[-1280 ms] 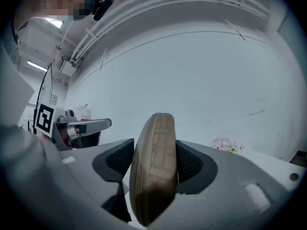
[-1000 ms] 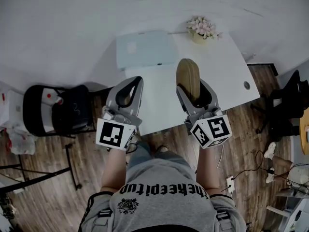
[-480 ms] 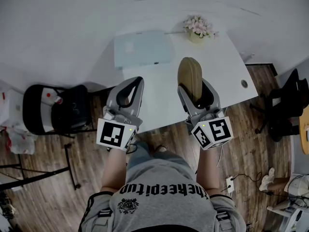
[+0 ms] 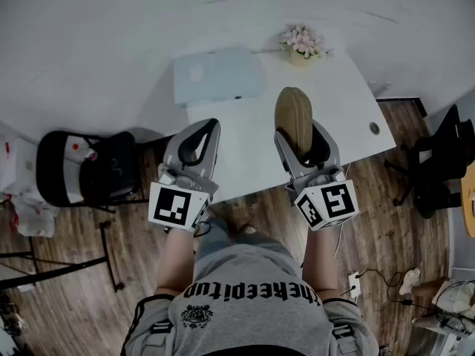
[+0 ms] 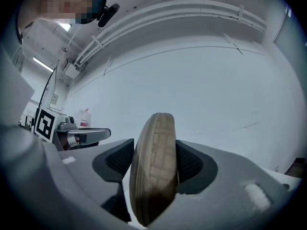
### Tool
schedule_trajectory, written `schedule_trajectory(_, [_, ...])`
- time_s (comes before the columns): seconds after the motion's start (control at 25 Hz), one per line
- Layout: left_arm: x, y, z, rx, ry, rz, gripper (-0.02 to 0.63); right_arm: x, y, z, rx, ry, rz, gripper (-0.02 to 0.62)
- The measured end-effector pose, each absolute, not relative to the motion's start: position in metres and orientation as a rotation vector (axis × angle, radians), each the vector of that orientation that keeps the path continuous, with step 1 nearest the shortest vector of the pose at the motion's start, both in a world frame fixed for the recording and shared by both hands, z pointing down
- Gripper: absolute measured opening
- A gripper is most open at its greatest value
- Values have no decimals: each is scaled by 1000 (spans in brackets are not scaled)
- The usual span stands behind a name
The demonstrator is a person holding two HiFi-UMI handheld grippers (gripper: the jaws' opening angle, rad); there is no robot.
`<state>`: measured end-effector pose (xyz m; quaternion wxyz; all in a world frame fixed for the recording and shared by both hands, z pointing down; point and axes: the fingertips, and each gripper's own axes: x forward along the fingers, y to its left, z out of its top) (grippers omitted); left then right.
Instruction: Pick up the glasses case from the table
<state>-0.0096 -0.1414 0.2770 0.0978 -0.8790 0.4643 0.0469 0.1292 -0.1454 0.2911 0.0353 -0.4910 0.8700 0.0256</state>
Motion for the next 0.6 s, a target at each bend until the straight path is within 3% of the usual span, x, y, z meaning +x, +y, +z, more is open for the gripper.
schedule_trajectory(0.6, [-5, -135, 276, -2589, 1384, 124, 18, 134, -141, 287, -1493, 2670, 109, 259])
